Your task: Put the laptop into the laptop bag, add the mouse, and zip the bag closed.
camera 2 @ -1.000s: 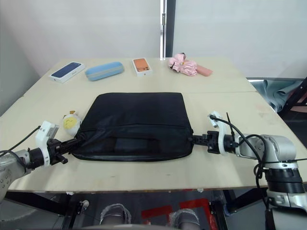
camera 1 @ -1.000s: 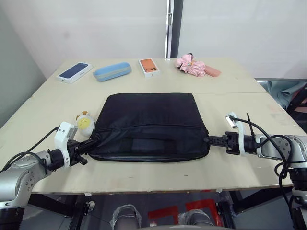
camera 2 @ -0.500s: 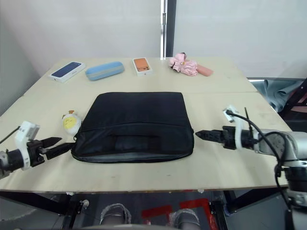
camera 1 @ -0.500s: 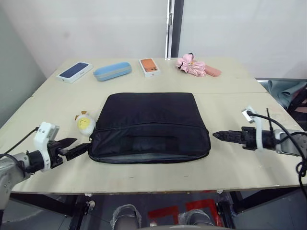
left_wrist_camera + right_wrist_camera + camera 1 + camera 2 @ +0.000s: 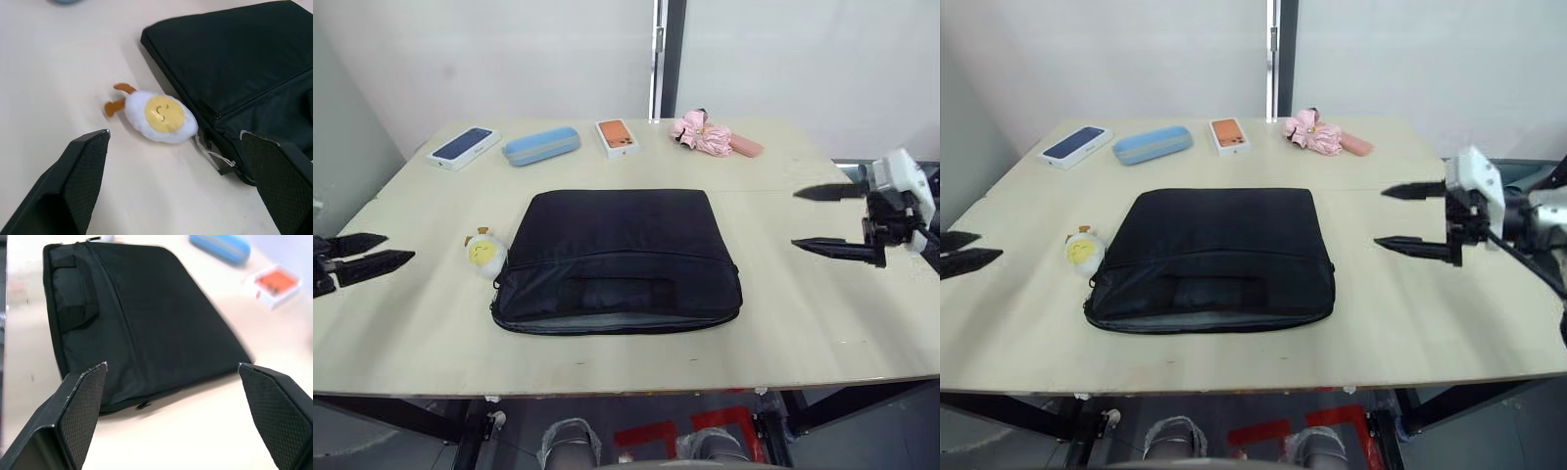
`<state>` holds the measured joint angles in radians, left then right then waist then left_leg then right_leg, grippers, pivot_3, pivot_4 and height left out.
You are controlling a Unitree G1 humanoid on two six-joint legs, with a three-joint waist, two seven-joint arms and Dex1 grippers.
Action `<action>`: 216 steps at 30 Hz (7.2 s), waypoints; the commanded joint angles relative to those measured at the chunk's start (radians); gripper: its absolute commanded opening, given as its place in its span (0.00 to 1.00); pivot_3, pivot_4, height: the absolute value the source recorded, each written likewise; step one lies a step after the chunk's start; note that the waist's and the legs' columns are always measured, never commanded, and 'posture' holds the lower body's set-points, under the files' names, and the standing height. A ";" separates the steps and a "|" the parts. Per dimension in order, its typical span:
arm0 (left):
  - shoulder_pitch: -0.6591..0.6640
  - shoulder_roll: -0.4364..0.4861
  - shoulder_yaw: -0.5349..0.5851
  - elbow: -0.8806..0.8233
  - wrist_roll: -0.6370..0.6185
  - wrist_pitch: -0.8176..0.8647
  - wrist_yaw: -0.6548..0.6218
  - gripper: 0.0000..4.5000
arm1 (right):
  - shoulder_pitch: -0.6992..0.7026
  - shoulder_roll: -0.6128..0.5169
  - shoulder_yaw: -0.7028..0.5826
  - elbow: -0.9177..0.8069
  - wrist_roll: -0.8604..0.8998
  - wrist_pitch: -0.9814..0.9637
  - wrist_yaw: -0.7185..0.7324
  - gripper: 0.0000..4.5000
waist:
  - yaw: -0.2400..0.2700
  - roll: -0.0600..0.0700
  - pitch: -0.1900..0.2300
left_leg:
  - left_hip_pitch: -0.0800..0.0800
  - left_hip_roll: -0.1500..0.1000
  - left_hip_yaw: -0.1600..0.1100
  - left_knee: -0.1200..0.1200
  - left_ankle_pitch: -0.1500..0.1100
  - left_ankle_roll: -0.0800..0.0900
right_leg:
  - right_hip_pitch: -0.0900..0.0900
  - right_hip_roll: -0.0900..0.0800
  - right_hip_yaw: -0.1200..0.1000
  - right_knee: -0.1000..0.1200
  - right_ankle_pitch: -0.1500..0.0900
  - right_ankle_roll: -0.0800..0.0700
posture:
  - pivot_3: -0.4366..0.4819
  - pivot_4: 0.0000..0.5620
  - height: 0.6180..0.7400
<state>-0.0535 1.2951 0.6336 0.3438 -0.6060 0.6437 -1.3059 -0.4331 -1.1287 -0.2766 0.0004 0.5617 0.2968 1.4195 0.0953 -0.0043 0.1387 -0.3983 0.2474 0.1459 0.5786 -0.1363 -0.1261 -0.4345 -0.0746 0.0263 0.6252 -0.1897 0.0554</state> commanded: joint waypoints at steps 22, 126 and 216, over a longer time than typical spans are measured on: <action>-0.100 -0.033 -0.070 0.145 0.104 -0.113 -0.054 1.00 | -0.276 0.228 0.093 -0.145 0.197 0.288 -0.182 1.00 | -0.012 0.000 0.000 | 0.001 0.000 0.000 0.003 0.000 0.001 | -0.002 0.000 0.001 0.007 0.000 -0.002 | 0.48 0.27 1.00; -0.201 -0.496 -0.207 -0.049 0.129 -0.066 0.492 0.01 | -0.251 0.963 0.697 0.571 -0.531 -0.277 -0.354 0.00 | -0.035 -0.011 -0.017 | 0.014 0.000 -0.008 -0.008 -0.001 -0.003 | 0.014 0.000 -0.004 -0.002 0.001 -0.006 | 0.48 0.27 1.00; 0.249 -0.467 -0.586 -0.861 0.197 -0.368 0.229 0.99 | -0.285 1.051 0.676 0.619 -0.551 -0.206 -0.340 0.00 | -0.060 0.001 -0.025 | 0.014 0.001 0.003 -0.028 -0.001 -0.006 | 0.001 0.006 0.003 -0.009 -0.001 -0.006 | 0.48 0.27 1.00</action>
<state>0.1766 0.8122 -0.0112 -0.4954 -0.3812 0.2993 -1.0619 -0.7460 -0.0651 0.3768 0.5797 0.0402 0.0629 1.0800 0.0352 -0.0030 0.1140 -0.3839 0.2486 0.1491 0.5508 -0.1374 -0.1319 -0.4336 -0.0685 0.0289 0.6166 -0.1903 0.0500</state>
